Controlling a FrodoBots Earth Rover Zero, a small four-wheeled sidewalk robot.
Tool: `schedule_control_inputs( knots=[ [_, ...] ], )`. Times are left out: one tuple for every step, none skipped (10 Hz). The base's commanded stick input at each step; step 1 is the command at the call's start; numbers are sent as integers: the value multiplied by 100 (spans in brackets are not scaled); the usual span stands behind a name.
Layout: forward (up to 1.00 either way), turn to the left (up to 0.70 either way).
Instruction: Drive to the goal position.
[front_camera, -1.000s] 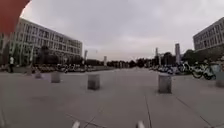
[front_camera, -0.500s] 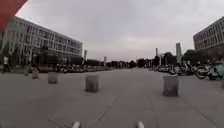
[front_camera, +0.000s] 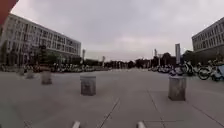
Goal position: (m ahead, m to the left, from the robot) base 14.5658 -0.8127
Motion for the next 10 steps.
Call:
schedule_control_inputs(
  knots=[
    [60, 0],
    [60, 0],
    [60, 0],
    [60, 0],
    [60, 0],
    [60, 0],
    [60, 0],
    [60, 0],
    [60, 0],
    [60, 0]
  ],
)
